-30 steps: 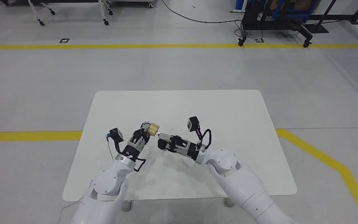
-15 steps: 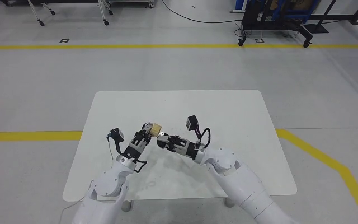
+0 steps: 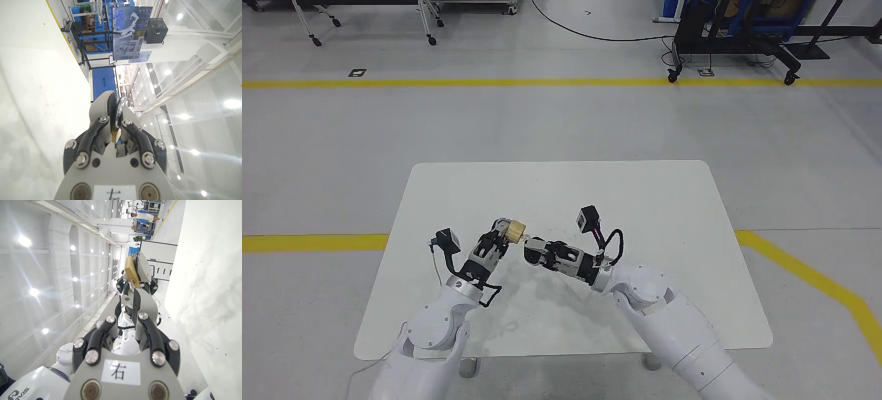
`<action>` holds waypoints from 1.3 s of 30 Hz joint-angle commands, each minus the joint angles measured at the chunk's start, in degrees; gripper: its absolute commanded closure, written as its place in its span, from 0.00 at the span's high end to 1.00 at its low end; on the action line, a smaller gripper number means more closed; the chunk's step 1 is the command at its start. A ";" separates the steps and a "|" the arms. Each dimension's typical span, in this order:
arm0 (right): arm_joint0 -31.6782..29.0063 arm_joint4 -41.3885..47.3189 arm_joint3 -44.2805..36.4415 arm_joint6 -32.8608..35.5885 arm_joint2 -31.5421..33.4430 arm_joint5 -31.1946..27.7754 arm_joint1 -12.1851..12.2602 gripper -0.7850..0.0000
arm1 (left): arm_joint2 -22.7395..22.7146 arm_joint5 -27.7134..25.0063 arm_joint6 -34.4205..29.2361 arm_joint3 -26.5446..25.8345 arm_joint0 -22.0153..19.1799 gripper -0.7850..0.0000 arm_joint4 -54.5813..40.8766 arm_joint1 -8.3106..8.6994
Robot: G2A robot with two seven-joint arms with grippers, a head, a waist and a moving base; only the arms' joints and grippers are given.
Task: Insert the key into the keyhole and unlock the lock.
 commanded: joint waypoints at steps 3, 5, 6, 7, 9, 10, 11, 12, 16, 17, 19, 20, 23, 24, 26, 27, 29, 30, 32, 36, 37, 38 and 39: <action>0.31 0.10 0.73 -0.24 -0.13 0.37 -0.07 0.21 | 0.07 -0.03 -0.28 -0.05 0.03 0.00 0.44 0.01; 0.55 -0.10 1.06 -0.37 -0.27 0.50 -0.12 0.16 | 0.12 -0.11 -0.32 -0.08 0.06 0.00 1.03 0.03; 0.60 -0.04 1.14 -0.42 -0.32 0.51 -0.14 0.16 | 0.15 -0.12 -0.26 -0.12 0.09 0.00 1.12 0.02; 0.64 0.04 1.20 -0.45 -0.36 0.52 -0.16 0.17 | 0.17 -0.15 -0.22 -0.16 0.10 0.00 1.16 0.02; 0.71 0.17 1.40 -0.65 -0.40 0.52 -0.20 0.19 | 0.28 -0.23 -0.24 -0.19 0.15 0.00 1.31 0.00; 0.75 0.30 1.52 -0.73 -0.42 0.60 -0.23 0.18 | 0.33 -0.31 -0.29 -0.23 0.16 0.00 1.41 0.00; 0.79 0.51 1.73 -0.83 -0.42 0.75 -0.25 0.17 | 0.35 -0.42 -0.34 -0.26 0.18 0.00 1.51 0.00; 0.84 0.73 1.90 -0.87 -0.44 0.87 -0.28 0.15 | 0.35 -0.51 -0.40 -0.28 0.18 0.00 1.59 0.01; 0.92 2.40 2.46 -0.46 -0.56 1.29 -0.43 0.00 | 0.32 -0.88 -0.58 -0.33 0.24 0.00 1.95 0.02; 0.92 3.11 2.60 -0.19 -0.59 1.45 -0.48 0.00 | 0.32 -1.03 -0.71 -0.36 0.24 0.00 2.07 0.03; 0.94 5.02 2.95 0.59 -0.64 1.92 -0.60 0.00 | 0.33 -1.62 -0.98 -0.47 0.33 0.00 2.74 0.07; 0.86 6.73 3.10 1.29 -0.69 2.29 -0.70 0.00 | 0.34 -2.11 -1.06 -0.65 0.41 0.00 3.06 0.09; 0.73 13.02 3.60 4.75 -0.66 3.52 -0.99 0.00 | 0.55 -4.06 -1.48 -1.27 0.96 0.00 4.92 0.16; 0.64 15.34 3.78 6.01 -0.65 4.25 -1.09 0.00 | 0.63 -4.78 -1.56 -1.48 1.14 0.00 5.44 0.18; 0.71 18.98 4.41 8.06 -0.58 6.21 -1.23 0.00 | 0.78 -6.23 -1.88 -1.70 1.45 0.00 5.99 0.21; 0.66 21.41 4.71 9.35 -0.59 7.79 -1.33 0.00 | 0.80 -6.94 -2.04 -1.73 1.55 0.00 6.30 0.22; 0.88 24.30 5.38 10.99 -0.35 9.83 -1.41 0.00 | 0.83 -8.13 -2.06 -1.74 1.75 0.00 6.39 0.23; 0.65 27.40 5.45 12.55 -0.31 11.38 -1.54 0.00 | 0.82 -8.63 -2.14 -1.81 1.81 0.00 6.37 0.24; 0.88 29.79 6.02 14.15 0.07 12.35 -1.61 0.00 | 0.81 -9.40 -2.31 -1.74 1.93 0.00 6.28 0.25; 0.93 33.75 6.59 16.06 0.26 15.02 -1.80 0.00 | 0.74 -10.64 -2.58 -1.68 2.00 0.00 6.19 0.28; 0.99 34.13 6.69 16.28 0.29 15.37 -1.82 0.00 | 0.70 -10.76 -2.60 -1.64 2.01 0.00 6.12 0.29; 1.07 34.31 6.78 16.49 0.33 15.55 -1.83 0.00 | 0.67 -10.90 -2.58 -1.64 2.01 0.00 6.09 0.29; 1.06 34.62 6.91 16.65 0.35 15.83 -1.85 0.00 | 0.64 -10.99 -2.55 -1.61 2.02 0.00 6.05 0.30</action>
